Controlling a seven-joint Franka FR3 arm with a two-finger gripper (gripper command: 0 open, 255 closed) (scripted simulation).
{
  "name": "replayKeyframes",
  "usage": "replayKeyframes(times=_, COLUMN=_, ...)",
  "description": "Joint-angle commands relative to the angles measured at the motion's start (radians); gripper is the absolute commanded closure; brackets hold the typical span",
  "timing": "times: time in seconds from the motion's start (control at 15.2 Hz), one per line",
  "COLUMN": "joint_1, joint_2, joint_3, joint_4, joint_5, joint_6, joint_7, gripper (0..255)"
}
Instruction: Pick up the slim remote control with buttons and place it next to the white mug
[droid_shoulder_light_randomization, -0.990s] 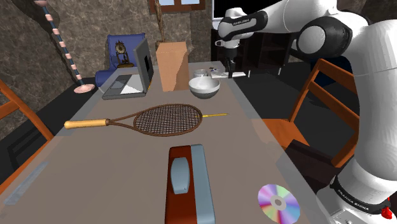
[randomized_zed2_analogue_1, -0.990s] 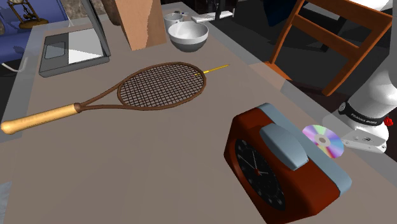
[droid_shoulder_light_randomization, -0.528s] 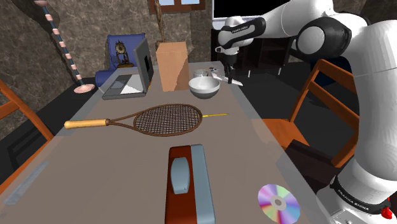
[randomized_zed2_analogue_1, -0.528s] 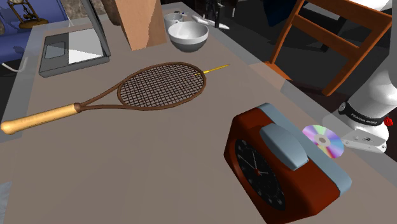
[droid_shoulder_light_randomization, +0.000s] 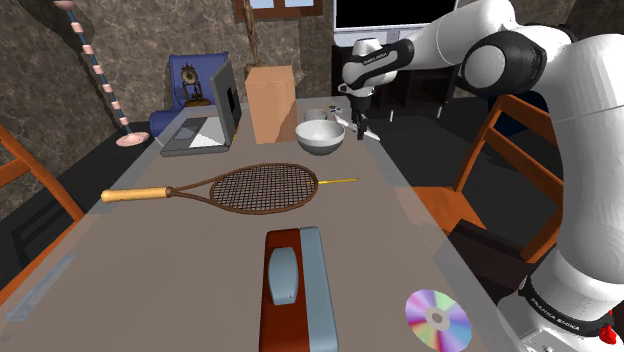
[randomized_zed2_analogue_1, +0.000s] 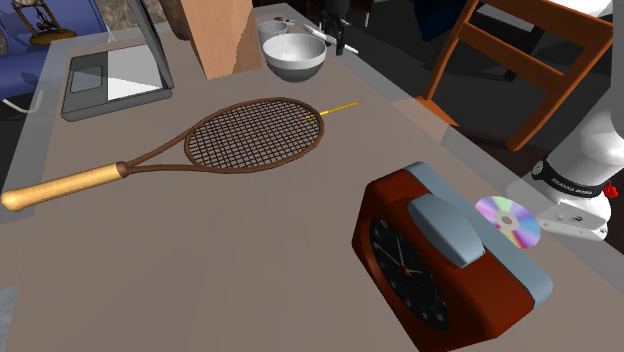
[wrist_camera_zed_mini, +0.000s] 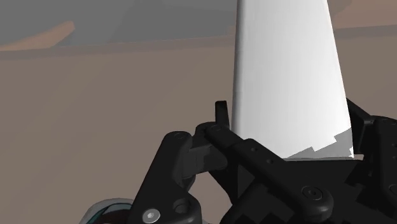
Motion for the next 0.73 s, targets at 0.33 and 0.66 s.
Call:
replayKeyframes(times=0.33, joint_1=0.001, joint_2=0.010, joint_3=0.000, joint_4=-0.017, joint_5=0.000, joint_6=0.018, joint_7=0.001, gripper=255)
replayKeyframes(times=0.66, joint_1=-0.001, joint_2=0.013, joint_3=-0.001, joint_4=-0.011, joint_5=0.001, joint_6=0.014, joint_7=-0.001, gripper=0)
